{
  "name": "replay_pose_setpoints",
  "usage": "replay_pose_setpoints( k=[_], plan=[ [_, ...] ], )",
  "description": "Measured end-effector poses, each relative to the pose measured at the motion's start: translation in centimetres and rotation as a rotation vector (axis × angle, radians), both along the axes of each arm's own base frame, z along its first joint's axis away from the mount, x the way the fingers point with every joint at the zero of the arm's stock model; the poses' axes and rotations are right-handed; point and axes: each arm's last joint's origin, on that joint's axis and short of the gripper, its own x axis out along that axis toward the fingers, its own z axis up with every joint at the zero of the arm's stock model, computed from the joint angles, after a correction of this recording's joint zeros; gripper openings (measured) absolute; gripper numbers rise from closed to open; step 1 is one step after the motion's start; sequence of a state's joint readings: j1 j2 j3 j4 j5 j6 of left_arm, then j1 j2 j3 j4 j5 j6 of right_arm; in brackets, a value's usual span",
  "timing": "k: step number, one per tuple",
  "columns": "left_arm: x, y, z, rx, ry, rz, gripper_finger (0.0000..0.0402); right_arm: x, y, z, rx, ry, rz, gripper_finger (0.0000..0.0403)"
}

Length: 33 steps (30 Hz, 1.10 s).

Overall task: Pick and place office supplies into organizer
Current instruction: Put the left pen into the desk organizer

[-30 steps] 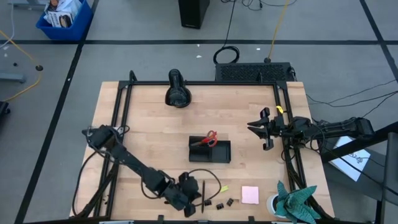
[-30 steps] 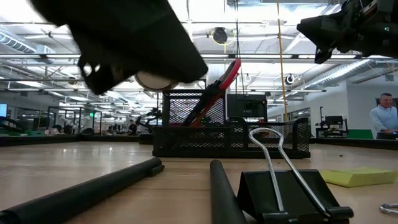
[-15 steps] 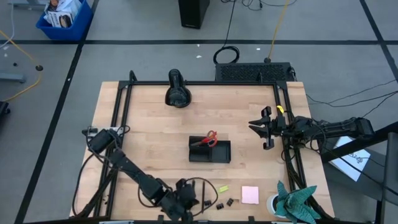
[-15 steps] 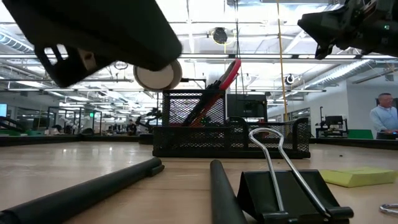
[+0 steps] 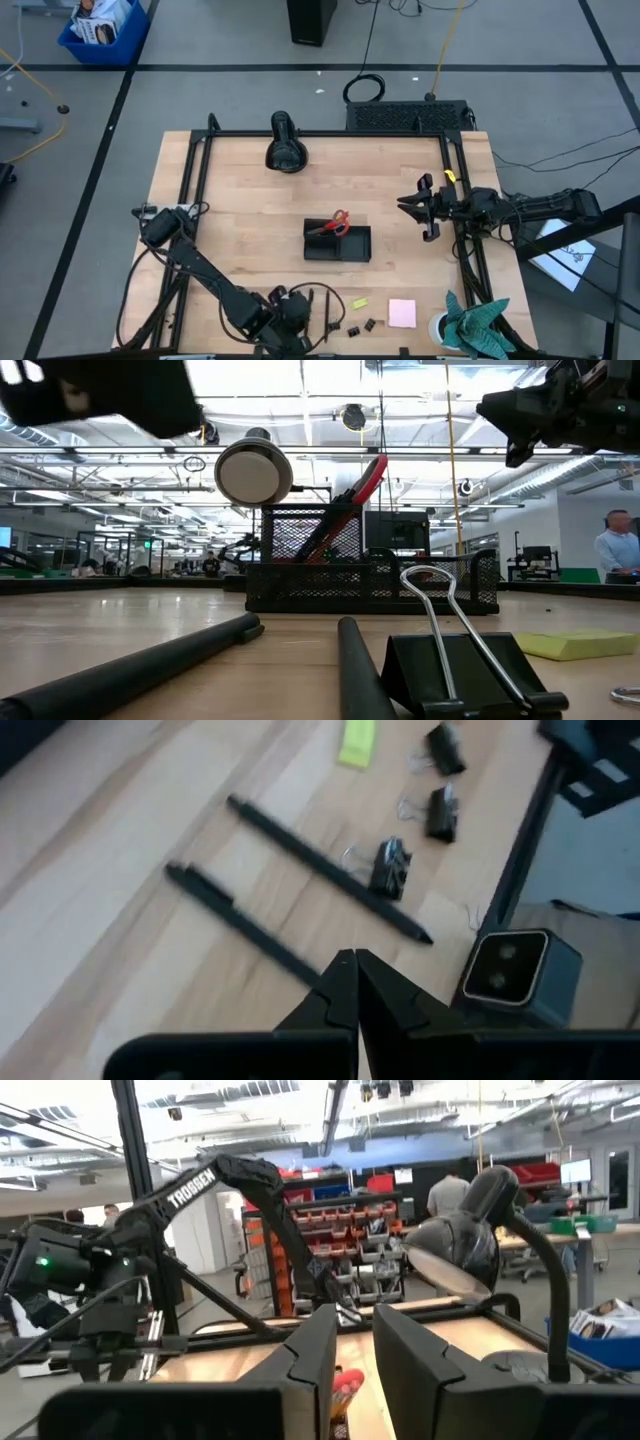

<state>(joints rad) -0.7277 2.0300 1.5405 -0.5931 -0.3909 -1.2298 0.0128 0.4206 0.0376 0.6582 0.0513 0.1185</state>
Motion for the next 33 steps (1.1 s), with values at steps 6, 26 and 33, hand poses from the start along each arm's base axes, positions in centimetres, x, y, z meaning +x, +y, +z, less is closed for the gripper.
replay_pose_setpoints(
  k=[6, 26, 33],
  plan=[
    [0.2, 0.6, 1.4, -0.048, 0.105, 0.062, 0.0001, 0.0, 0.0, 0.0, -0.002, 0.004, -0.008, 0.0063],
    [4.5, 4.2, -1.1, -0.308, 0.245, 0.149, 0.0037, 0.0, -0.2, 0.1, -0.044, -0.007, -0.072, 0.0063],
    [5.1, 6.3, -1.9, -0.319, 0.351, 0.181, 0.0125, -0.1, -0.2, 0.3, -0.058, -0.023, -0.077, 0.0063]
  ],
)
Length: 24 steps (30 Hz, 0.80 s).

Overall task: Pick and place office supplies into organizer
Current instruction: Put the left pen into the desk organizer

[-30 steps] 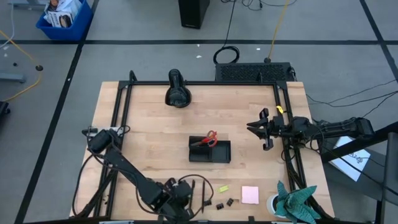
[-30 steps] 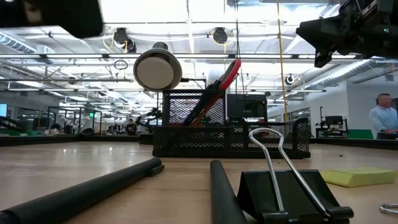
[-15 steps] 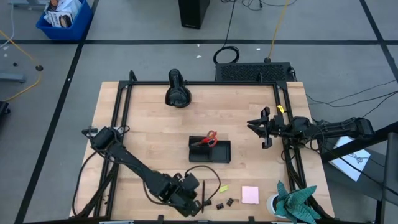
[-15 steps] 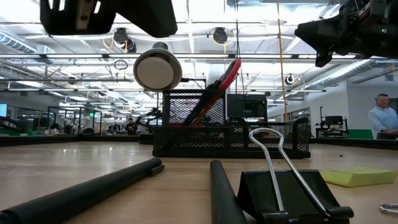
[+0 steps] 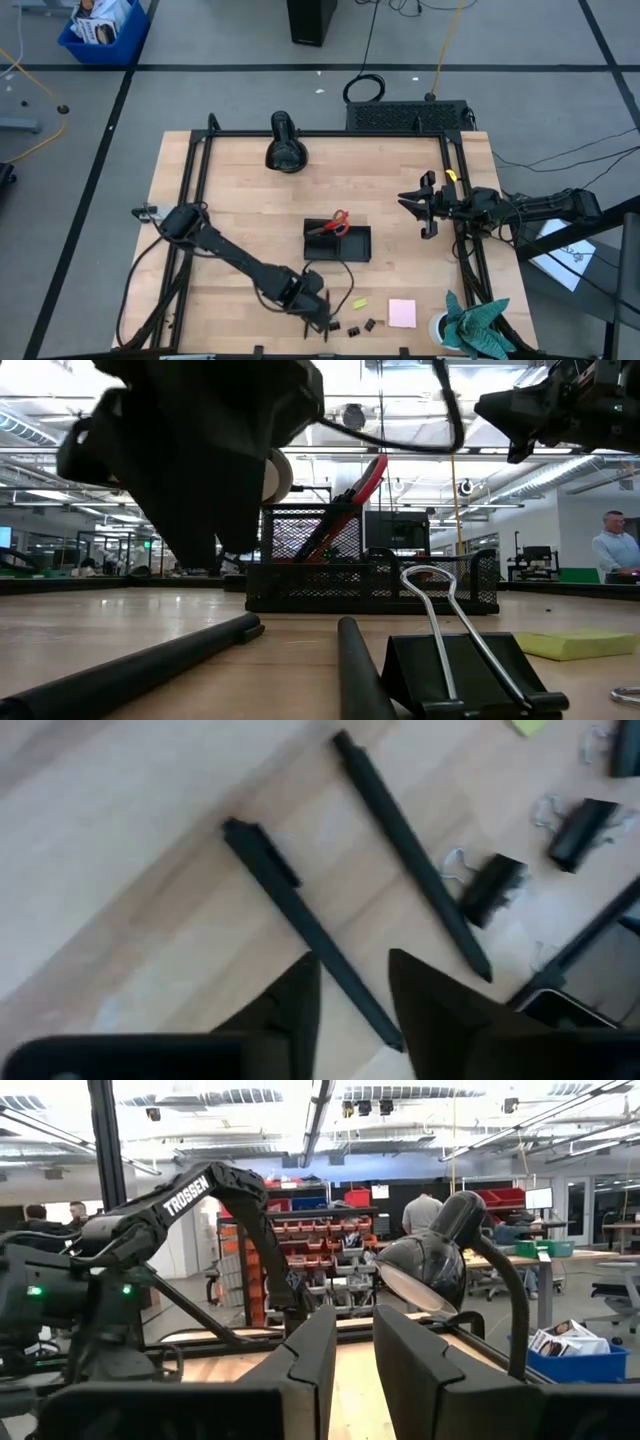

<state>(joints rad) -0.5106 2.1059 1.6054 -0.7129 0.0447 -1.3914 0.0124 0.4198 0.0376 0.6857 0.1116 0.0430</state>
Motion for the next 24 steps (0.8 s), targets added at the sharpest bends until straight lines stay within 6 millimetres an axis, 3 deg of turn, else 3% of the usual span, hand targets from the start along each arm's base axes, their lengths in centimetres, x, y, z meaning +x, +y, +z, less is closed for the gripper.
replay_pose_setpoints(
  k=[7, 15, 24],
  plan=[
    [0.4, 2.0, -1.1, 0.015, 0.111, 0.036, 0.0200, 0.0, 0.0, 0.0, -0.003, -0.001, 0.001, 0.0063],
    [1.6, 3.1, -3.5, 0.000, 0.152, 0.025, 0.0193, 0.1, 0.0, -0.2, -0.003, 0.025, 0.001, 0.0063],
    [2.0, 2.9, -4.2, -0.010, 0.121, 0.003, 0.0186, 0.1, 0.0, -0.3, -0.003, 0.033, 0.001, 0.0063]
  ],
)
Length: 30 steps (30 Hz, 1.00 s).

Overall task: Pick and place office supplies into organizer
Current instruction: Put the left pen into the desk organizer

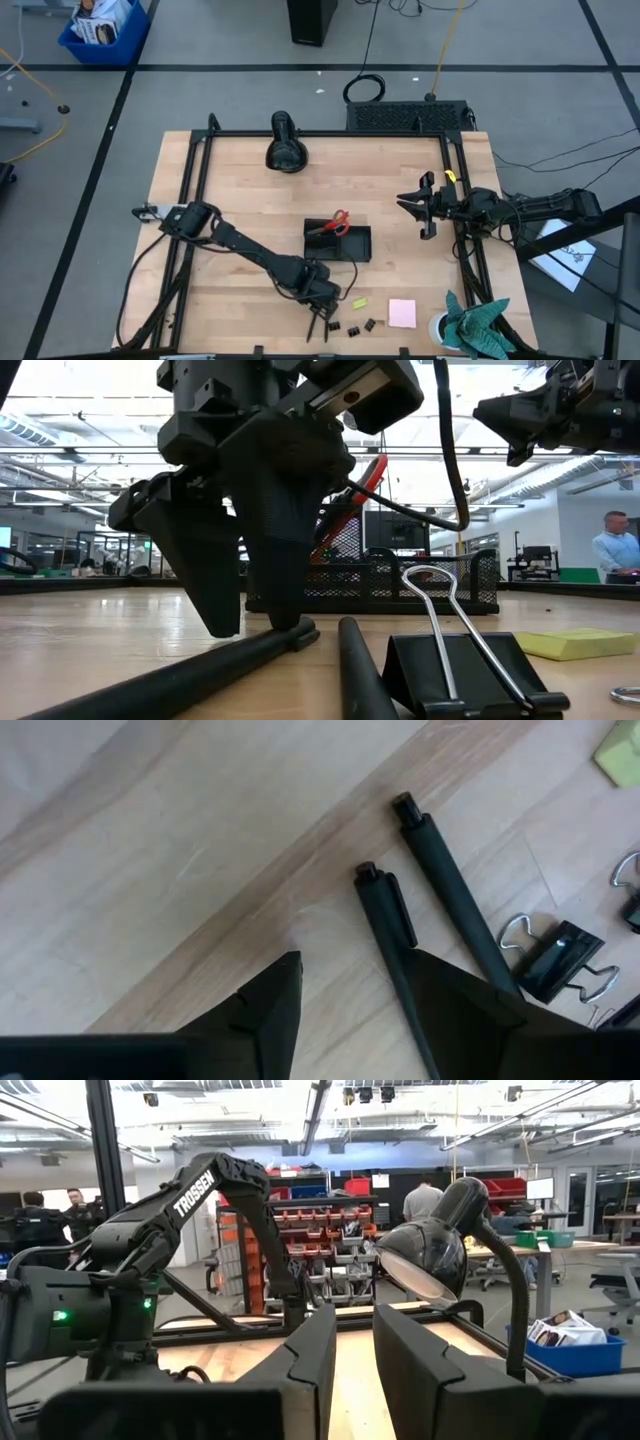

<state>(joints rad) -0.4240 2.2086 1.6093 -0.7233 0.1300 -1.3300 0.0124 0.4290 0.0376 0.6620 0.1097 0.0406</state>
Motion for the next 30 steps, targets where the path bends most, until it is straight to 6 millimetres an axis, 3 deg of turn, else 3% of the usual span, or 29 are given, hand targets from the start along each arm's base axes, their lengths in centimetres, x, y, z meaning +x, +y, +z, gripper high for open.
replay_pose_setpoints(
  k=[5, 10, 16, 22, 25, 27, 30],
  plan=[
    [-0.7, -0.3, -0.2, 0.042, 0.037, -0.021, 0.0186, 0.0, 0.0, 0.0, 0.000, 0.001, 0.000, 0.0063],
    [-2.8, -0.7, -0.4, 0.113, 0.214, 0.000, 0.0185, 0.0, 0.0, 0.0, 0.004, 0.001, 0.003, 0.0063],
    [-3.3, -1.4, -0.3, 0.133, 0.215, 0.005, 0.0186, 0.0, 0.0, 0.0, 0.017, -0.005, 0.006, 0.0063],
    [-2.8, -1.5, 1.7, 0.204, 0.105, -0.065, 0.0186, 0.0, 0.0, 0.1, 0.024, -0.018, 0.008, 0.0063],
    [-1.8, -1.8, 3.8, 0.222, -0.003, -0.085, 0.0185, 0.0, 0.0, 0.2, 0.026, -0.019, 0.009, 0.0063],
    [-1.1, -2.1, 5.4, 0.215, -0.079, -0.104, 0.0177, -0.1, 0.0, 0.2, 0.026, -0.024, 0.009, 0.0063],
    [-0.4, -2.6, 6.0, 0.182, -0.145, -0.104, 0.0154, -0.1, 0.0, 0.3, 0.026, -0.030, 0.009, 0.0063]
  ],
)
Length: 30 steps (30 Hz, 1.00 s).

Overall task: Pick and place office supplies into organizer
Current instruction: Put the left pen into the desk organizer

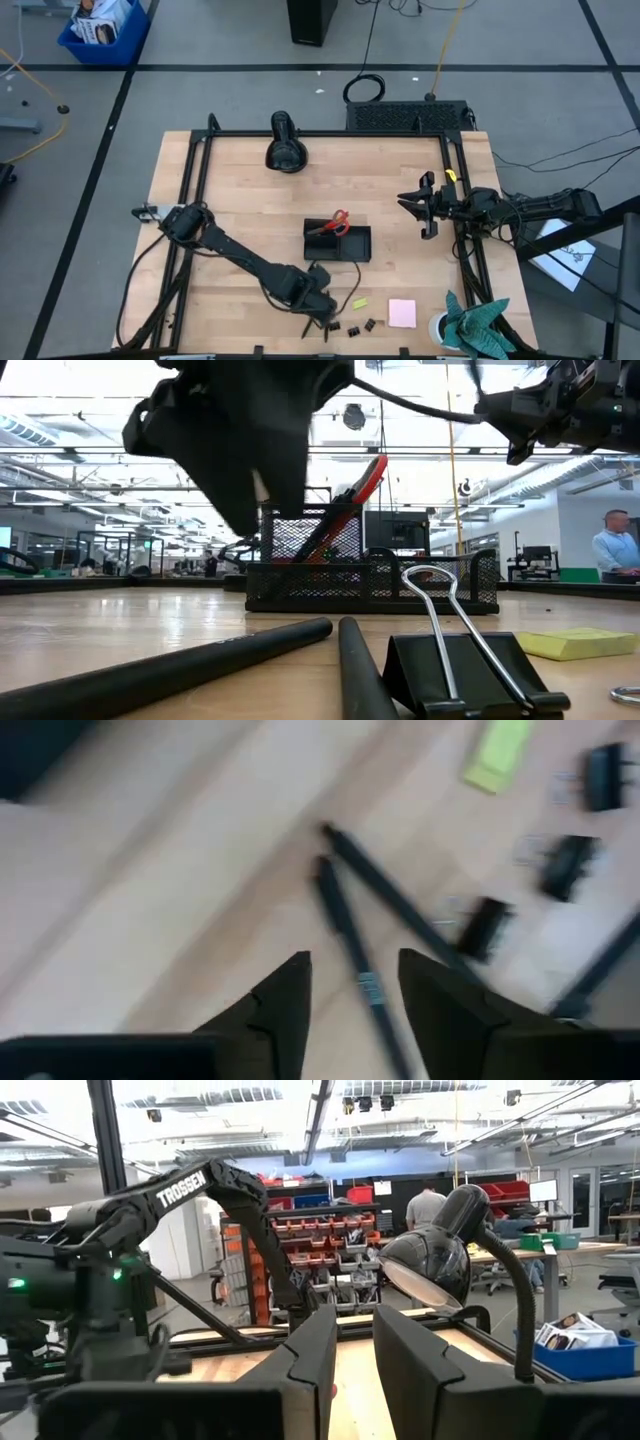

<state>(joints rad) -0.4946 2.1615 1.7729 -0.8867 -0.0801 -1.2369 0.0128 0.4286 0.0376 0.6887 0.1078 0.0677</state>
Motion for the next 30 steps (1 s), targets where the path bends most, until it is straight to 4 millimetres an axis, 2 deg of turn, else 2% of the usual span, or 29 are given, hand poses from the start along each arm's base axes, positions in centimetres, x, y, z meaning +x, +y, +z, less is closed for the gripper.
replay_pose_setpoints(
  k=[4, 7, 13, 18, 25, 30],
  plan=[
    [0.2, -0.2, 0.1, -0.008, -0.024, -0.018, 0.0119, 0.0, 0.0, 0.0, -0.001, -0.003, 0.003, 0.0063],
    [0.1, -0.4, -0.6, 0.002, -0.004, -0.029, 0.0109, 0.0, 0.0, 0.0, 0.002, -0.002, 0.005, 0.0063],
    [0.7, -0.9, -1.9, -0.024, -0.015, -0.039, 0.0132, 0.0, 0.0, 0.0, 0.016, -0.003, 0.009, 0.0063],
    [1.3, -1.2, -4.1, -0.026, 0.005, -0.050, 0.0154, 0.0, 0.0, 0.0, 0.016, -0.003, 0.009, 0.0063],
    [1.1, -1.9, -7.6, -0.009, 0.108, -0.078, 0.0156, 0.0, 0.0, 0.0, 0.016, -0.003, 0.009, 0.0063],
    [0.5, -2.2, -8.1, 0.025, 0.160, -0.099, 0.0151, 0.0, 0.0, 0.0, 0.016, -0.002, 0.009, 0.0063]
  ],
)
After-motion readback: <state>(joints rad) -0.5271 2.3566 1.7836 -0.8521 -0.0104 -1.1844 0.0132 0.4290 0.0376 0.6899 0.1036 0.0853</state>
